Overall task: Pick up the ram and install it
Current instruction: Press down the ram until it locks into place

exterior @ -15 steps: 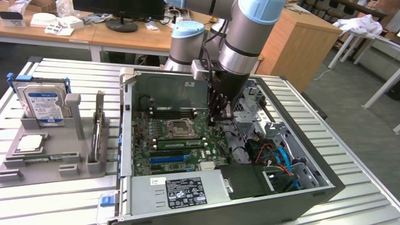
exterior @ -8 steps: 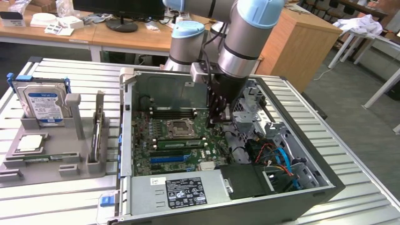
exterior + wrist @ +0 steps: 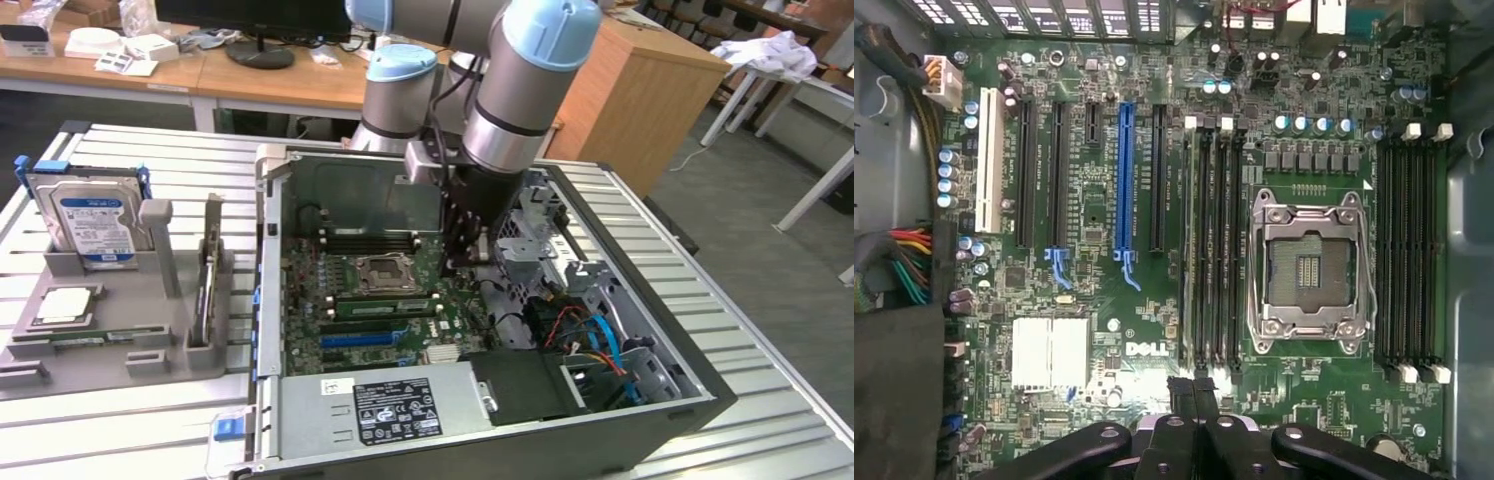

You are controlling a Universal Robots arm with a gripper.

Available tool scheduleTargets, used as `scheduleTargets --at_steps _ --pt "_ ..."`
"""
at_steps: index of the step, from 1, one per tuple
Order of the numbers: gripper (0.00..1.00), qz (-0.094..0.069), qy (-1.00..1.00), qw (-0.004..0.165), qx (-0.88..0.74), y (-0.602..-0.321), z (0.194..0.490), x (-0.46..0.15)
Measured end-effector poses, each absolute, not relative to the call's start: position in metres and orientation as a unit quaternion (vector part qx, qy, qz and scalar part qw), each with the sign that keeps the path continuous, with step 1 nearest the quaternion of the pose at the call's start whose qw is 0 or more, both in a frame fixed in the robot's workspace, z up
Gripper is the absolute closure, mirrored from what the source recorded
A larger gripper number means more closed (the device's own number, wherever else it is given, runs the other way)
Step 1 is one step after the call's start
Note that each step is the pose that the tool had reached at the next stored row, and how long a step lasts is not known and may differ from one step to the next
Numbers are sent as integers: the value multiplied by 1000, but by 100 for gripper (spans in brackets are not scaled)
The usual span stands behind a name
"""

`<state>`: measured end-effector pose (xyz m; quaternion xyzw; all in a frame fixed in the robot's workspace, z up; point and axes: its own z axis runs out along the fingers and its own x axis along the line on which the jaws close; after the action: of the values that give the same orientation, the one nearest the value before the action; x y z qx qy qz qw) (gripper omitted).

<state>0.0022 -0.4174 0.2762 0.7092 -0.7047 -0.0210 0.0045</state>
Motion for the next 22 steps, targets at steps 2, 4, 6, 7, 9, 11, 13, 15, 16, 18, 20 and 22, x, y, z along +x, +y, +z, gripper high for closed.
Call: scheduleTargets --at_steps 2,4,6,7,9,11,13,15,16,18,20,22 --pt "89 -21 -705 4 709 -417 274 2" --pt "89 -21 -705 5 709 -417 272 2" --pt "89 -21 -705 5 709 -417 269 2" --pt "89 -21 -705 5 709 -417 268 2" --pt "89 -21 -705 5 709 -417 265 2" --pt "89 -21 -705 5 709 -417 263 2" --pt "89 -21 -705 5 709 -417 260 2" --pt "89 -21 -705 4 709 -417 257 2" --pt "89 -21 -705 5 709 -417 256 2" --pt "89 -21 -705 5 709 -417 254 2" --pt "89 -21 -705 5 709 -417 251 2" --pt "89 -21 -705 4 709 -417 249 2"
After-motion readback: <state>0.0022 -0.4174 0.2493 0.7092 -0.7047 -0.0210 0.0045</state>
